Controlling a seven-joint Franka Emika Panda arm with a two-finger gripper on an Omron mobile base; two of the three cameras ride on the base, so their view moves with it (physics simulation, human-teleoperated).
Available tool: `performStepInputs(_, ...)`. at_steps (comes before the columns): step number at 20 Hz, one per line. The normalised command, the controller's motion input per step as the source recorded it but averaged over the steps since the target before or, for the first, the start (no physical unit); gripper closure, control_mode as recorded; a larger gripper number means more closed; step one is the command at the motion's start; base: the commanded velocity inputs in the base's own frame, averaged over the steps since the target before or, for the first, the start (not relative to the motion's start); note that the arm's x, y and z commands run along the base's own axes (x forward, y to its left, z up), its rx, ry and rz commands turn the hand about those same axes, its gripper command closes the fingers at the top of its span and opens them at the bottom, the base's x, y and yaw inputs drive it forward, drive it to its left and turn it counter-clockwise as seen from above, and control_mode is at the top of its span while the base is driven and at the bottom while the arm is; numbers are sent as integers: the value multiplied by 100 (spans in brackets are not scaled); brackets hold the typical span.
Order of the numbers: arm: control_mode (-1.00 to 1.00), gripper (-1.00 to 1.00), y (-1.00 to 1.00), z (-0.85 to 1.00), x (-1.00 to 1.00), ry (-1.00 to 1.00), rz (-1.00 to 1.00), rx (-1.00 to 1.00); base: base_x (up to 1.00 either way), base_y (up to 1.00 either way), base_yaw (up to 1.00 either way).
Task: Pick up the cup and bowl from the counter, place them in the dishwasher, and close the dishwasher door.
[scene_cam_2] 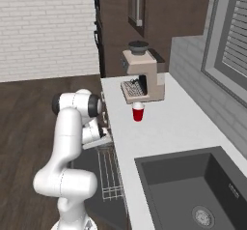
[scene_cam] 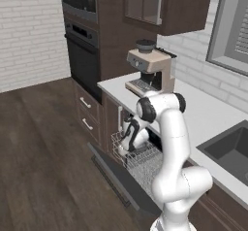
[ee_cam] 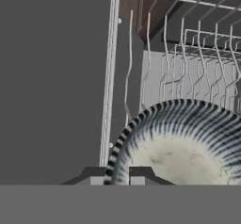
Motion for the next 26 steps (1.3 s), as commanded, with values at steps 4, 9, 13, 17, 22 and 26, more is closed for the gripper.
performStepInputs(4, -100, 100, -10, -51, 18, 4, 2, -6, 0, 0, 0)
performStepInputs(9, -100, 100, -5, -52, 7, 4, 5, -4, 0, 0, 0)
performStepInputs(13, -100, 100, 0, -44, 0, 0, 11, -1, 0, 0, 0)
performStepInputs(17, -100, 100, 17, -46, -10, 0, 13, 0, 0, 0, 0)
performStepInputs(22, -100, -100, 81, -55, -45, 0, 15, 0, 0, 0, 0)
performStepInputs(26, -100, -100, 50, -15, -68, -1, 17, 0, 0, 0, 0)
